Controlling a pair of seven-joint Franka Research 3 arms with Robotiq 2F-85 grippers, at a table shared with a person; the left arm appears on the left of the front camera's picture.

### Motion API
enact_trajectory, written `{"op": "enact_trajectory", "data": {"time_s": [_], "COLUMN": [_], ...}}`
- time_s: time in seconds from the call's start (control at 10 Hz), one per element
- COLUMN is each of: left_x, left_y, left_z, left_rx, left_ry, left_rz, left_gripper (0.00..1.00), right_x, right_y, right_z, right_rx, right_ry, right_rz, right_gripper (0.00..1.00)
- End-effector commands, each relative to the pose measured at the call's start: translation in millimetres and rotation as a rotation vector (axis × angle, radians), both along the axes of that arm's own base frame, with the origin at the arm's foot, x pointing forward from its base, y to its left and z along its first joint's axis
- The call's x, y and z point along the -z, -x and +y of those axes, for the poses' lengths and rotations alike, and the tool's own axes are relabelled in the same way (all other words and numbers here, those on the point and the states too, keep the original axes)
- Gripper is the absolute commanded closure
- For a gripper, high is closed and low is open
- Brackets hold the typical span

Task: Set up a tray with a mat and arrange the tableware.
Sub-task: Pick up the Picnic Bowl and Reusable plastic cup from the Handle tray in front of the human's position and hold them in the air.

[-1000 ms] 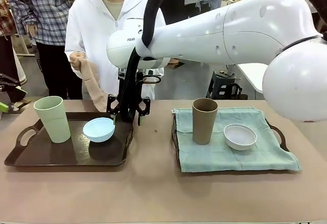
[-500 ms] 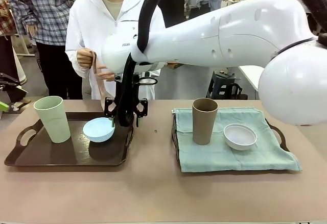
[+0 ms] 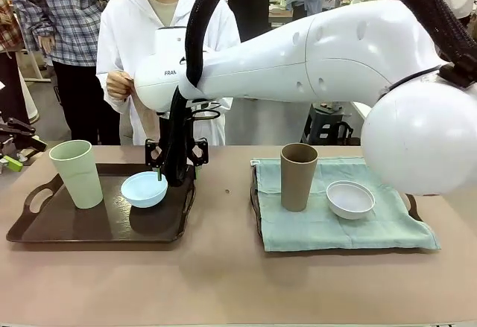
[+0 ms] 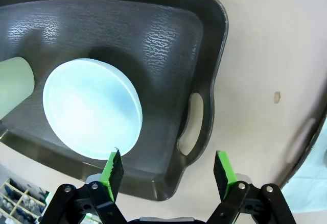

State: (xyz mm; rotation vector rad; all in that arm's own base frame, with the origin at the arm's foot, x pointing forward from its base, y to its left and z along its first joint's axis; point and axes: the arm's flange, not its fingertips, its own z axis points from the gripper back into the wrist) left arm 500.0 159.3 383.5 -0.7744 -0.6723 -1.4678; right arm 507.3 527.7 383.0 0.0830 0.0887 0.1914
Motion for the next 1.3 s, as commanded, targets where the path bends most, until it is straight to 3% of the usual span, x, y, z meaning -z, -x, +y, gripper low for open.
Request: {"op": "enact_trajectory", "data": {"time_s": [0.0,0.4,1.2], "left_x": [8,28,56], "left_y": [-3,-13,-31], "left_z": [-5,-8,-32], "left_rx": [-0.038,-0.050,-0.082], "left_ry": [0.011,0.056,0.124], "left_rz": [-0.009,0.008,0.040], "left_gripper": [0.00,0.00,0.00], "right_x": [7,24,36], "right_y": [-11,-20,-27], "right_z": [14,25,34], "right_rx": [0.012,0.006,-0.012], "right_ry": [-0.020,-0.083,-0.077], "right_rz": [-0.039,-0.081,-0.039], "right_gripper": [0.08,0.08,0.08]}}
